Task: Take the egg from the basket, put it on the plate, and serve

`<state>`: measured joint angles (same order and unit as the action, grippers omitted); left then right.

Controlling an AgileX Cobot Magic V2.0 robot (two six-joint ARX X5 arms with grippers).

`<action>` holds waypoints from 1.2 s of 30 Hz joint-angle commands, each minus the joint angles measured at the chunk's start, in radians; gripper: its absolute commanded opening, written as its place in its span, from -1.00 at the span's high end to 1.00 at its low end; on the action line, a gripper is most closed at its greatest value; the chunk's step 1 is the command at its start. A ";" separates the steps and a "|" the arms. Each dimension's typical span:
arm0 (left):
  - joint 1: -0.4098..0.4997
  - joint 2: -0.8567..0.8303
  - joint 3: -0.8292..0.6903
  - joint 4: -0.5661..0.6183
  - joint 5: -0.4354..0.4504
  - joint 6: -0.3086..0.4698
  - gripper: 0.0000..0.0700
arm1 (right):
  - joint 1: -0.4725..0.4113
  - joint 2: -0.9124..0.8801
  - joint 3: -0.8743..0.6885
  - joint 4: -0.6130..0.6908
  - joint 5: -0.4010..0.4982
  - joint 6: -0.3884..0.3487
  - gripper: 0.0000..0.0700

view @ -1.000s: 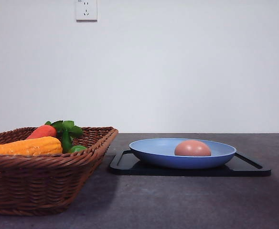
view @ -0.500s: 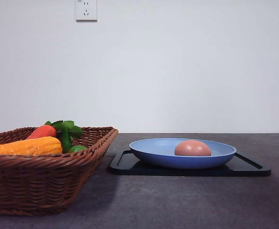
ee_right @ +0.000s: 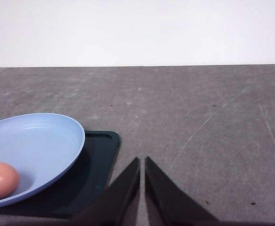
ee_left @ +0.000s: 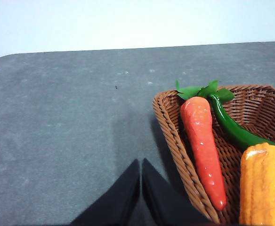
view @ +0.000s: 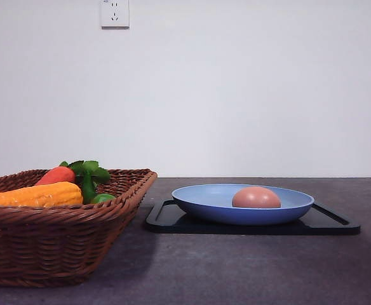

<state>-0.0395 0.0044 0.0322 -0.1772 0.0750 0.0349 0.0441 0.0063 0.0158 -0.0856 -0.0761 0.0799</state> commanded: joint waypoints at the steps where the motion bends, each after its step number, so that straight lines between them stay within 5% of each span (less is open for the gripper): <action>1: 0.000 -0.001 -0.014 -0.003 -0.001 0.005 1.00 | 0.001 -0.003 -0.003 0.011 0.002 0.010 1.00; 36: 0.000 -0.001 -0.014 -0.003 -0.001 0.005 1.00 | 0.001 -0.003 -0.003 0.011 0.002 0.010 1.00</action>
<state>-0.0395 0.0044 0.0322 -0.1772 0.0750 0.0349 0.0441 0.0063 0.0158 -0.0856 -0.0761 0.0801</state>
